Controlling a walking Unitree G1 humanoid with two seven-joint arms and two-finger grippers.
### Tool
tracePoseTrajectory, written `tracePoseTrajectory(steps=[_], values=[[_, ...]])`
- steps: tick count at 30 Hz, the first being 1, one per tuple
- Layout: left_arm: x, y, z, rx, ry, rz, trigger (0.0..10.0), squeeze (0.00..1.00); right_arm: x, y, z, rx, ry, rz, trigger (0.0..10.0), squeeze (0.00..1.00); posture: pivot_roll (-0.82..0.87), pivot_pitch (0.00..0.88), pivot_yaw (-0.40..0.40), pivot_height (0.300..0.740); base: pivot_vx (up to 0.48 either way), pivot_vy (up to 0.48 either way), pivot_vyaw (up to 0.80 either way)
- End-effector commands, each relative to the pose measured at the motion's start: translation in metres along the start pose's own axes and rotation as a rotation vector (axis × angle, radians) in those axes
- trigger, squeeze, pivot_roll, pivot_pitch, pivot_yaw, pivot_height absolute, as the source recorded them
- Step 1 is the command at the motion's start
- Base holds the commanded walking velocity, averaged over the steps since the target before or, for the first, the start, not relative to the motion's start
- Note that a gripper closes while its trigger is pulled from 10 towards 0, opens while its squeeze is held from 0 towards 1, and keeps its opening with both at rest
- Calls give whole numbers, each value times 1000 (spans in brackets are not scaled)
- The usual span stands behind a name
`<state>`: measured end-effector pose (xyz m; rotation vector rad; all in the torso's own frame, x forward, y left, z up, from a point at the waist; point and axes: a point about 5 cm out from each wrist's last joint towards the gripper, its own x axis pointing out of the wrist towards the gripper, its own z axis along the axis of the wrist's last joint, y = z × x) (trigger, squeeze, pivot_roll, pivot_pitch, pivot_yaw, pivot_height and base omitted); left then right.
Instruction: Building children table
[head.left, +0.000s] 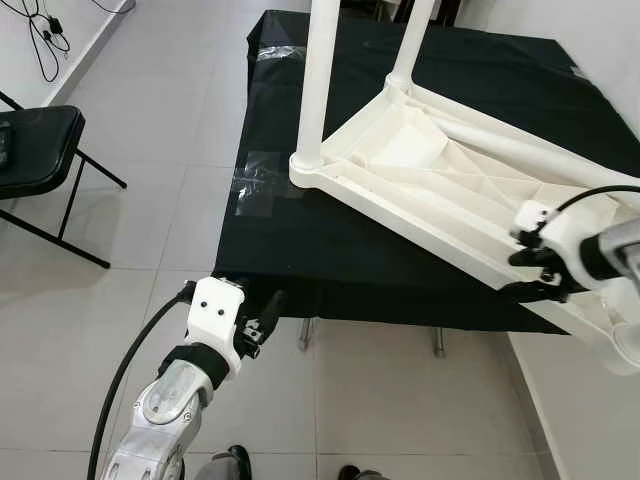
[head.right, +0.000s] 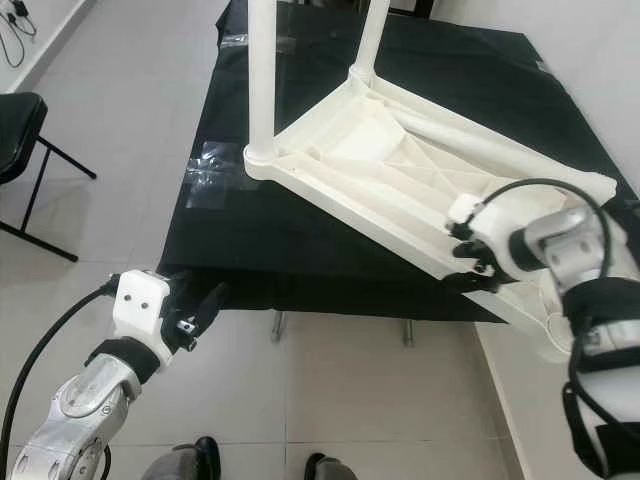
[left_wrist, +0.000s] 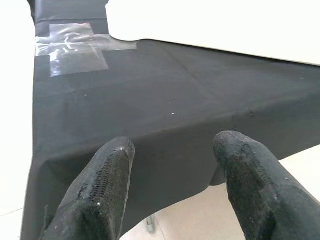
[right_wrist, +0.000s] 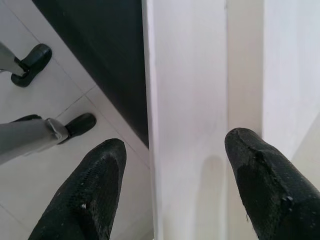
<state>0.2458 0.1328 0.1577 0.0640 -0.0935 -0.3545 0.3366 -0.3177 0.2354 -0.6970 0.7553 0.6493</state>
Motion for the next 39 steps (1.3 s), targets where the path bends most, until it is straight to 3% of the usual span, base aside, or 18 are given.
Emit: tracePoseTrajectory(steps=[1, 2, 3, 4, 5, 7, 8, 21, 25, 27, 29, 32, 35, 39], values=[[-2, -3, -4, -5, 22, -13, 10000, 0, -7, -1, -16, 33, 43, -1, 10000, 0, 29, 248, -123, 740, 0, 0, 0], [-2, -3, -4, -4, 22, -12, 10000, 0, -10, -2, -20, 37, 60, 2, 10000, 0, 28, 249, -123, 740, 0, 0, 0], [-2, -3, -4, -5, 22, -11, 10000, 0, -11, 0, -25, 41, 81, 9, 7686, 0, 26, 249, -123, 740, 0, 0, 0], [-2, -3, -4, -5, 22, -11, 10000, 0, -11, 0, -25, 41, 81, 9, 7686, 0, 26, 249, -123, 740, 0, 0, 0], [-1, -2, -4, -5, 22, -10, 10000, 0, -11, 2, -29, 42, 100, 20, 4588, 0, 22, 249, -124, 740, 0, 0, 0], [-1, -2, -4, -5, 22, -10, 10000, 0, -11, 2, -29, 42, 100, 20, 4588, 0, 22, 249, -124, 740, 0, 0, 0], [-1, -2, -4, -5, 21, -10, 10000, 0, -7, 6, -34, 49, 118, 31, 0, 0, 23, 249, -122, 740, 0, 0, 0], [0, -1, -3, -3, 18, -9, 10000, 0, 13, 17, -24, 59, 86, 51, 0, 0, 25, 252, -121, 740, 0, 0, 0], [0, 0, -3, -1, 18, -8, 10000, 0, 28, 26, 16, 106, -108, 84, 0, 0, 28, 252, -117, 740, 0, 0, 0], [0, 0, -3, 0, 18, -8, 10000, 0, 30, 30, 24, 112, -144, 101, 0, 0, 31, 252, -115, 740, 0, 0, 0], [0, 0, -2, 3, 19, -9, 10000, 0, 38, 39, 49, 123, -223, 127, 0, 0, 36, 253, -112, 740, 0, 0, 0], [0, 0, -2, 5, 19, -9, 10000, 0, 46, 44, 68, 136, -267, 115, 0, 0, 37, 253, -113, 740, 0, 0, 0], [0, 1, -2, 8, 20, -8, 10000, 0, 61, 51, 103, 179, -321, 50, 0, 0, 44, 254, -110, 740, 0, 0, 0], [0, 0, -2, 9, 20, -8, 10000, 0, 66, 59, 125, 194, -367, 56, 0, 0, 46, 255, -112, 740, 0, 0, 0]])
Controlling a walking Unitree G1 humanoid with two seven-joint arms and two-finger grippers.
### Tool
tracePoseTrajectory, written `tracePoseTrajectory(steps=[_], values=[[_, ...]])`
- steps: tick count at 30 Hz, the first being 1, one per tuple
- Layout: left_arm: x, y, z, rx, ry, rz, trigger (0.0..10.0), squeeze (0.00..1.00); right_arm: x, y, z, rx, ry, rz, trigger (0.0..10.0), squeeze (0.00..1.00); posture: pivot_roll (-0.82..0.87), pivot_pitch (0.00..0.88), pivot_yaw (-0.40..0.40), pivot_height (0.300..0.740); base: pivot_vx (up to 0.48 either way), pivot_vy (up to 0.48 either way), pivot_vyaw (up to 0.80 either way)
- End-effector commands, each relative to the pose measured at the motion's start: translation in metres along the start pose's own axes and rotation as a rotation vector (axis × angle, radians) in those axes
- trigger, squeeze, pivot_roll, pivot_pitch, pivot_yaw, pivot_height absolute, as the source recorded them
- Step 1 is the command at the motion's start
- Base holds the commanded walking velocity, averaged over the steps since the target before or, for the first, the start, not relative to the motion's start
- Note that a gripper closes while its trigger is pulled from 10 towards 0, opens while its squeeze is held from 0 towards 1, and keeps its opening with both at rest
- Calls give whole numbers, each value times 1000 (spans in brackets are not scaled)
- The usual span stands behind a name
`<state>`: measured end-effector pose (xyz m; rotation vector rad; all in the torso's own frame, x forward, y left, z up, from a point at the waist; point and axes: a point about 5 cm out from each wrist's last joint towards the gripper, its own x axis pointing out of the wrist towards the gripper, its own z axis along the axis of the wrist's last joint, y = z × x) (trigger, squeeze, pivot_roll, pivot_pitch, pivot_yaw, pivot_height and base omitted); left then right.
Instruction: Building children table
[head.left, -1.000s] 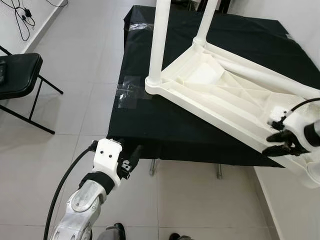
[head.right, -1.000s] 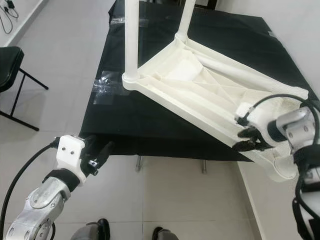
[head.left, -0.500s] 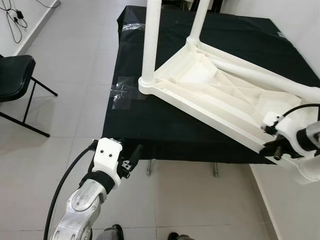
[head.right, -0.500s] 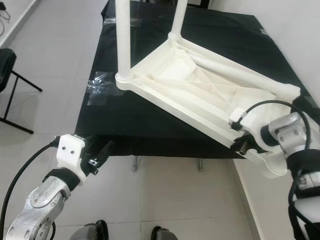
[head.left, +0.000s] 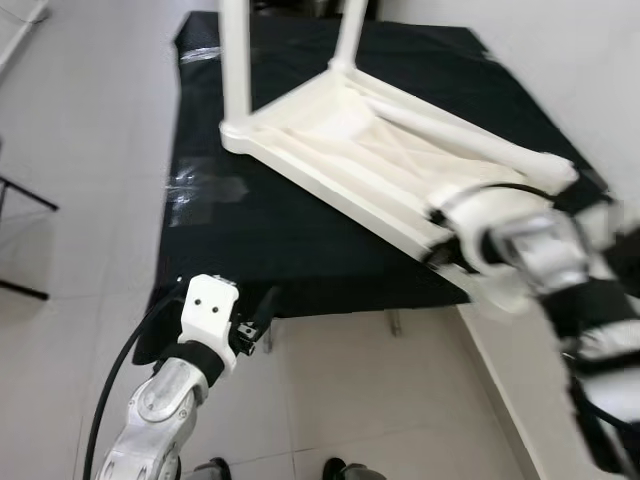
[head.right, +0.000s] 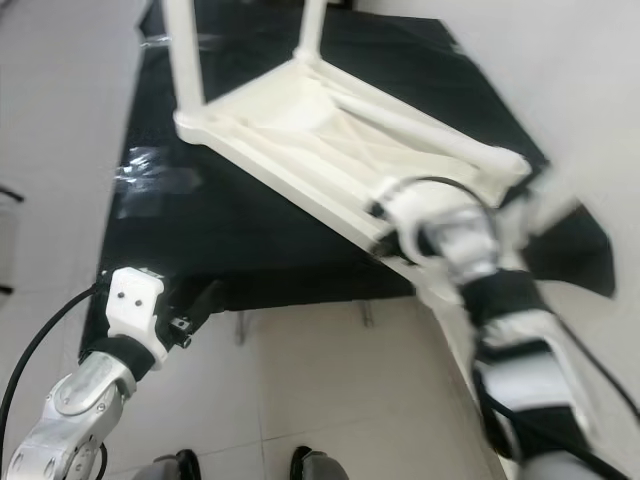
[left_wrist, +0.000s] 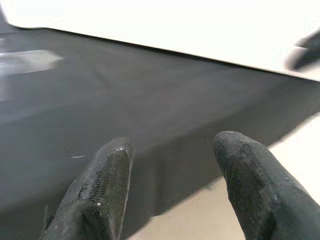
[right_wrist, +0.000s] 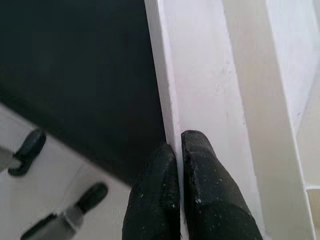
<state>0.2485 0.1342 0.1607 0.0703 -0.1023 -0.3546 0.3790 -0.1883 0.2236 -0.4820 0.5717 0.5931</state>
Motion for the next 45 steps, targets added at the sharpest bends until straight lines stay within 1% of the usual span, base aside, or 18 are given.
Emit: tracePoseTrajectory(steps=[1, 3, 6, 7, 9, 13, 14, 15, 16, 17, 18, 25, 26, 32, 34, 37, 39, 45], values=[[-3, -2, -5, 2, 28, -9, 10000, 0, 5, 21, 26, 40, -155, 150, 0, 0, 48, 255, -113, 740, 0, 0, 0], [-3, -2, -5, 2, 28, -9, 10000, 0, 5, 21, 26, 40, -155, 150, 0, 0, 48, 255, -113, 740, 0, 0, 0], [-3, -3, -5, 2, 29, -8, 10000, 0, 10, 51, 48, 25, -211, 258, 0, 0, 51, 256, -118, 740, 0, 0, 0], [-3, -3, -5, 2, 29, -8, 10000, 0, 10, 51, 48, 25, -211, 258, 0, 0, 51, 256, -118, 740, 0, 0, 0], [-2, -3, -5, 1, 29, -6, 10000, 0, 16, 87, 73, 35, -270, 367, 0, 0, 51, 253, -120, 740, 0, 0, 0], [-2, -3, -5, 1, 28, -5, 10000, 0, 19, 101, 84, 55, -296, 393, 0, 0, 54, 253, -121, 740, 0, 0, 0], [-2, -3, -5, 1, 28, -4, 10000, 0, 24, 114, 95, 92, -326, 407, 1255, 0, 55, 253, -121, 740, 0, 0, 0], [-2, -3, -5, 1, 28, -4, 10000, 0, 24, 114, 95, 92, -326, 407, 1255, 0, 55, 253, -121, 740, 0, 0, 0], [-2, -3, -5, 1, 28, -4, 10000, 0, 27, 124, 105, 137, -351, 418, 3216, 0, 57, 252, -121, 740, 0, 0, 0], [-2, -3, -5, 1, 28, -4, 10000, 0, 28, 133, 116, 163, -401, 426, 3294, 0, 57, 252, -121, 740, 0, 0, 0], [-2, -3, -5, 1, 29, -4, 10000, 0, 29, 141, 125, 195, -442, 433, 10000, 0, 53, 252, -121, 740, 0, 0, 0], [-2, -3, -6, -1, 30, -6, 10000, 0, 36, 155, 135, 219, -532, 310, 10000, 0, 52, 253, -122, 740, 0, 0, 0], [-1, -4, -6, 0, 29, -6, 10000, 0, 42, 161, 132, 270, -558, 275, 10000, 1000, 58, 252, -125, 740, 0, 0, 0], [-1, -4, -6, -1, 28, -3, 10000, 0, 31, 169, 134, 238, -647, 396, 10000, 1000, 56, 252, -128, 740, 0, 0, 0], [-2, -5, -6, -3, 26, -3, 10000, 0, 9, 166, 106, 58, -700, 597, 10000, 1000, 48, 249, -130, 740, 0, 0, 0], [-2, -5, -6, -5, 25, -4, 10000, 0, 0, 159, 79, -9, -666, 680, 10000, 1000, 43, 248, -132, 740, 0, 0, 0], [-2, -5, -6, -8, 24, -10, 10000, 0, -6, 144, 52, -44, -627, 678, 10000, 1000, 40, 246, -134, 740, 0, 0, 0], [-5, -3, -6, -11, 20, -26, 10000, 0, -21, 120, 16, -57, -581, 663, 10000, 1000, 31, 243, -130, 740, 0, 0, 0]])
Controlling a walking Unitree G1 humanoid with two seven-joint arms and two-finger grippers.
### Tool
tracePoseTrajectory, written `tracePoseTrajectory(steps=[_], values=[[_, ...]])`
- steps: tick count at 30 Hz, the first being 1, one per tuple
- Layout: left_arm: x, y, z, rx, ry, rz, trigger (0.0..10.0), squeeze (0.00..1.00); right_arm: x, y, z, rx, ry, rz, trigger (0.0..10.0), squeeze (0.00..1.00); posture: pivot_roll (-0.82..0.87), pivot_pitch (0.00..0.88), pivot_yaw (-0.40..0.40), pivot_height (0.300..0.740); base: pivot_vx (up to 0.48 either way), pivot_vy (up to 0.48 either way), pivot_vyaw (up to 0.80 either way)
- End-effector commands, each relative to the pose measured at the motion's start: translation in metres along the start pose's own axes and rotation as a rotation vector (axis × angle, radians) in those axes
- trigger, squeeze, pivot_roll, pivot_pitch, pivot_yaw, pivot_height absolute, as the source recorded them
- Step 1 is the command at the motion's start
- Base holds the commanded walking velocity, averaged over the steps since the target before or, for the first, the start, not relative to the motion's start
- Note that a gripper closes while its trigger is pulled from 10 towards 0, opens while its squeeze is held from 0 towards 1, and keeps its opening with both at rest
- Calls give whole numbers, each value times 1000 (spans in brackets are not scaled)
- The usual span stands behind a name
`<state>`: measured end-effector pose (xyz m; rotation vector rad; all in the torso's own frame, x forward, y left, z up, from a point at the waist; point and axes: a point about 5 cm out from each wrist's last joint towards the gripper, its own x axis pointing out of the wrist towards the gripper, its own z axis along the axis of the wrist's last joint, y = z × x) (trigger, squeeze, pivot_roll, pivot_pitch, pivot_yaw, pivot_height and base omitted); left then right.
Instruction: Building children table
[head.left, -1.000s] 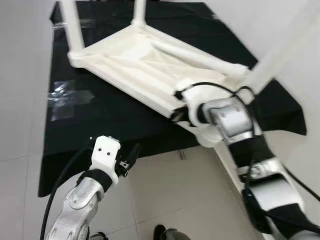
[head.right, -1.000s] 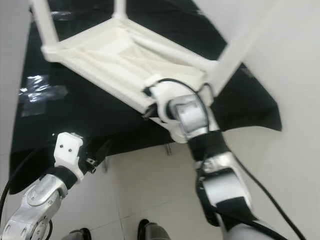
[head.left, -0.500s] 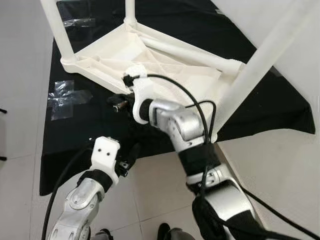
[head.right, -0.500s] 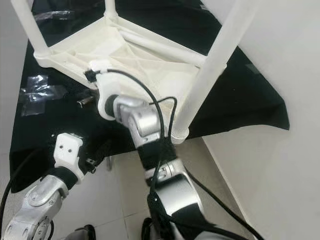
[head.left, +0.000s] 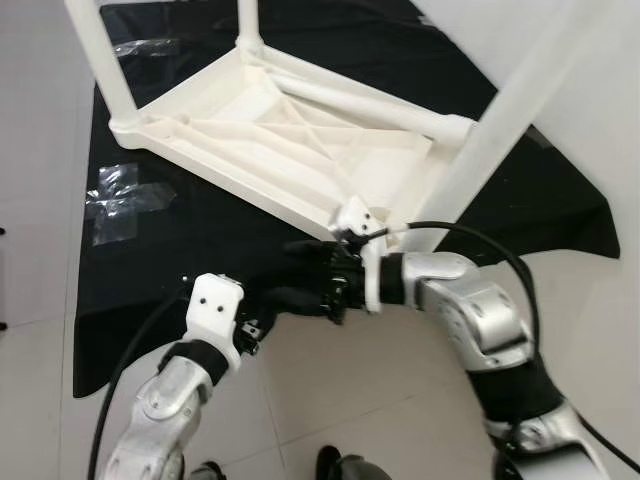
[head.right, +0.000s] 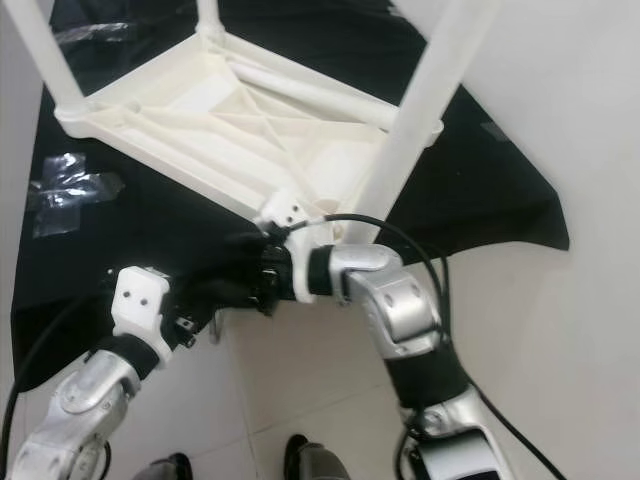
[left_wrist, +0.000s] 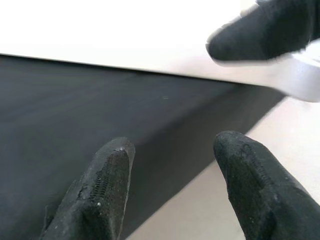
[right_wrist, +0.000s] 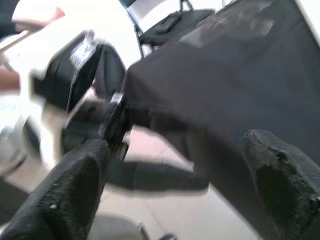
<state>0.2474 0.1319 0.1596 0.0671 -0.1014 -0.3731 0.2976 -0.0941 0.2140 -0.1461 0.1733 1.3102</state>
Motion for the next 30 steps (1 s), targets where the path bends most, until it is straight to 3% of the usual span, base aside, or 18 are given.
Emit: tracePoseTrajectory(steps=[1, 2, 3, 4, 6, 7, 9, 10, 14, 17, 19, 20, 22, 25, 30], values=[[-7, 2, -5, -5, 21, -14, 10000, 0, -24, 0, -3, -7, -16, -10, 10000, 1000, 30, 242, -129, 740, 0, 0, 0], [-10, 5, -5, -1, 20, -23, 10000, 0, -41, -5, -7, 4, -10, -61, 10000, 796, 28, 242, -126, 740, 0, 0, 0], [-15, 9, -5, 2, 21, -34, 10000, 0, -59, -11, -9, 18, -12, -115, 10000, 0, 28, 240, -122, 740, 0, 0, 0], [-15, 9, -5, 2, 21, -34, 10000, 0, -59, -11, -9, 18, -12, -115, 10000, 0, 28, 240, -122, 740, 0, 0, 0], [-24, 15, -4, 14, 23, -66, 10000, 0, -93, -13, -15, 39, 2, -172, 10000, 0, 33, 240, -116, 740, 0, 0, 0], [-24, 15, -4, 14, 23, -66, 10000, 0, -93, -13, -15, 39, 2, -172, 10000, 0, 33, 240, -116, 740, 0, 0, 0], [-30, 17, -4, 26, 34, -96, 10000, 0, -116, -8, -20, 53, 40, -176, 10000, 0, 32, 241, -114, 740, 0, 0, 0], [-30, 17, -4, 26, 34, -96, 10000, 0, -116, -8, -20, 53, 40, -176, 10000, 0, 32, 241, -114, 740, 0, 0, 0], [-35, 19, -5, 46, 54, -126, 10000, 0, -147, 1, -33, 66, 159, -175, 10000, 0, 27, 241, -106, 740, 0, 0, 0], [-35, 20, -5, 47, 54, -128, 10000, 0, -155, 3, -36, 69, 195, -179, 10000, 0, 24, 242, -104, 740, 0, 0, 0], [-32, 16, -4, 45, 48, -149, 10000, 0, -167, -9, -38, 42, 255, -287, 10000, 0, 22, 241, -100, 740, 0, 0, 0], [-32, 16, -4, 45, 48, -149, 10000, 0, -167, -9, -38, 42, 255, -287, 10000, 0, 22, 241, -100, 740, 0, 0, 0], [-29, 11, -3, 38, 37, -168, 10000, 0, -168, -31, -37, 5, 267, -451, 10000, 0, 25, 242, -99, 740, 0, 0, 0], [-28, 8, -2, 32, 30, -176, 10000, 0, -161, -45, -30, -39, 243, -519, 10000, 0, 32, 243, -100, 740, 0, 0, 0], [-28, 6, -2, 28, 30, -181, 10000, 0, -150, -51, -19, -73, 187, -506, 10000, 0, 34, 245, -102, 740, 0, 0, 0]])
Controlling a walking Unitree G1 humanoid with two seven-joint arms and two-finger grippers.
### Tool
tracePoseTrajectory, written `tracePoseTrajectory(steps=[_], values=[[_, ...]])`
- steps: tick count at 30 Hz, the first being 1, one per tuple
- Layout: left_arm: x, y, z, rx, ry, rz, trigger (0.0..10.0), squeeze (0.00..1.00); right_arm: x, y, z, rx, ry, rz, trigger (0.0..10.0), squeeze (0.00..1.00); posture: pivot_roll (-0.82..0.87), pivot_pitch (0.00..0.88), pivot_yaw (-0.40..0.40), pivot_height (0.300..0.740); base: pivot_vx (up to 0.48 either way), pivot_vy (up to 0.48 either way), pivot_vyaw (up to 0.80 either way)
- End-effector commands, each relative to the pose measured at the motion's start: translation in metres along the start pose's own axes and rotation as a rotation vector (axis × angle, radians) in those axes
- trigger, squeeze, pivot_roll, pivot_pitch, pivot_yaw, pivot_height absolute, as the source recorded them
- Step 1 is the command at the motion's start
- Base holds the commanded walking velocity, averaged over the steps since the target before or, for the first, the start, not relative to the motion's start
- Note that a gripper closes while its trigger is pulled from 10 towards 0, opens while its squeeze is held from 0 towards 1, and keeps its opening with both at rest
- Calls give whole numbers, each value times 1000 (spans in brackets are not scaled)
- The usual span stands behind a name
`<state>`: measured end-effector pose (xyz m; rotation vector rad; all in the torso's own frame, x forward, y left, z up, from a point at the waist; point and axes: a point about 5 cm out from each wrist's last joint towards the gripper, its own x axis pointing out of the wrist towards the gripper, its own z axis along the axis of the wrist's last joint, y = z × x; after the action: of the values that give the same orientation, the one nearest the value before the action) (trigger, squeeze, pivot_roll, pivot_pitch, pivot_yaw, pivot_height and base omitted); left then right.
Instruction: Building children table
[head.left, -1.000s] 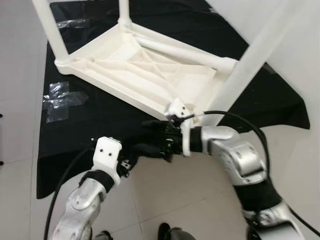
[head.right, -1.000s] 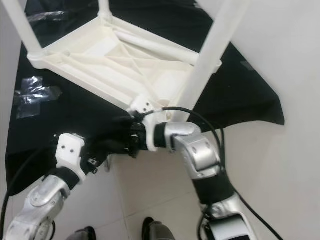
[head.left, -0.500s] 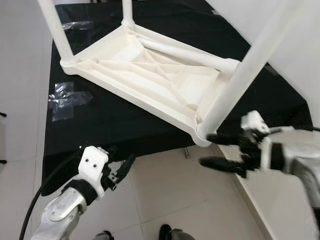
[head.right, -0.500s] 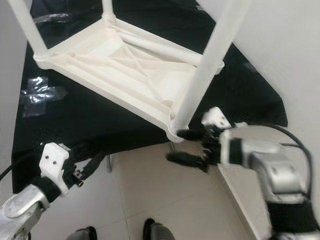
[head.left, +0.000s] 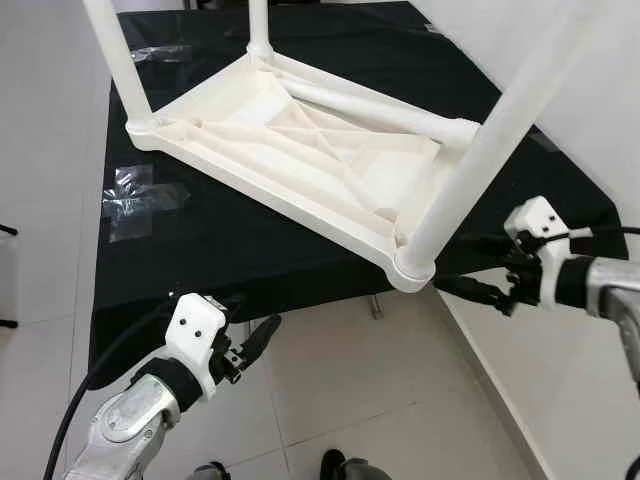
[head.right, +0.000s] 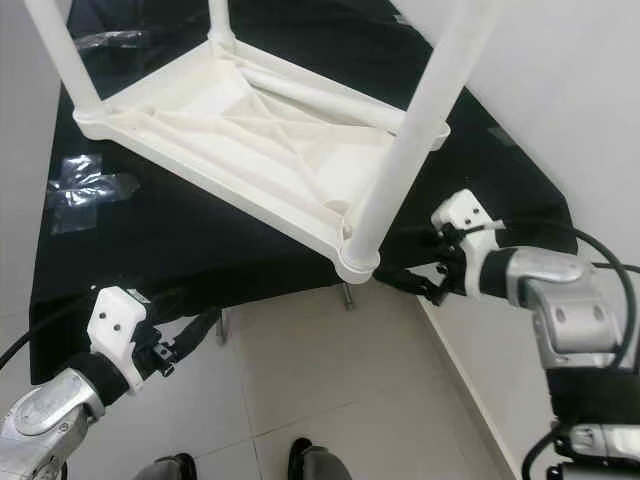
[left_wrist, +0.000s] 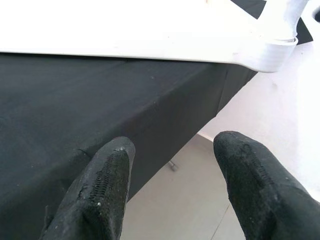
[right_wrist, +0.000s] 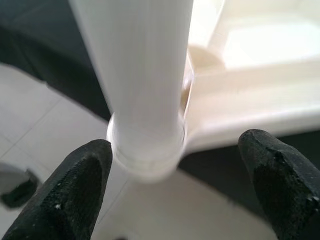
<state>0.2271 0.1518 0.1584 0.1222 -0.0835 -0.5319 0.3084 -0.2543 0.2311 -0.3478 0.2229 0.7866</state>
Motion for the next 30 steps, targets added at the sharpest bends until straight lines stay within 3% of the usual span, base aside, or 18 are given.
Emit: tracePoseTrajectory(steps=[1, 4, 5, 7, 9, 10, 12, 14, 15, 18, 22, 30], values=[[-1, -6, -2, -19, 8, -19, 10000, 0, 5, 3, 2, -8, -18, 28, 10000, 0, 34, 245, -102, 740, 0, 0, 0], [0, -10, -4, -30, 13, -10, 10000, 0, 27, 27, 21, -8, -160, 205, 10000, 0, 40, 252, -106, 740, 0, 0, 0], [0, -10, -4, -30, 13, -10, 10000, 0, 27, 27, 21, -8, -160, 205, 10000, 0, 40, 252, -106, 740, 0, 0, 0], [2, -11, -4, -30, 12, -7, 10000, 0, 46, 41, 32, 1, -250, 259, 10000, 0, 41, 252, -106, 740, 0, 0, 0], [2, -11, -4, -30, 12, -7, 10000, 0, 46, 41, 32, 1, -250, 259, 10000, 0, 41, 252, -106, 740, 0, 0, 0], [3, -11, -4, -29, 9, -2, 10000, 0, 71, 49, 42, 38, -332, 229, 10000, 0, 52, 254, -111, 740, 0, 0, 0], [3, -11, -4, -29, 9, -2, 10000, 0, 71, 49, 42, 38, -332, 229, 10000, 0, 52, 254, -111, 740, 0, 0, 0], [3, -10, -2, -27, 3, 13, 10000, 0, 97, 55, 53, 94, -407, 161, 10000, 0, 64, 254, -112, 740, 0, 0, 400], [3, -10, -2, -27, 3, 13, 10000, 0, 97, 55, 53, 94, -407, 161, 10000, 0, 64, 254, -112, 740, 0, 0, 800], [3, -9, -1, -25, -1, 29, 10000, 0, 119, 61, 64, 148, -453, 61, 10000, 0, 62, 253, -113, 740, 0, 0, 796], [3, -9, -1, -24, 0, 29, 10000, 0, 122, 63, 66, 158, -460, 53, 10000, 0, 61, 252, -113, 740, 0, 0, 794], [5, -10, 0, -15, -5, 33, 10000, 0, 152, 128, 90, 182, -532, 244, 10000, 0, 82, 250, -113, 740, 0, 0, 794]])
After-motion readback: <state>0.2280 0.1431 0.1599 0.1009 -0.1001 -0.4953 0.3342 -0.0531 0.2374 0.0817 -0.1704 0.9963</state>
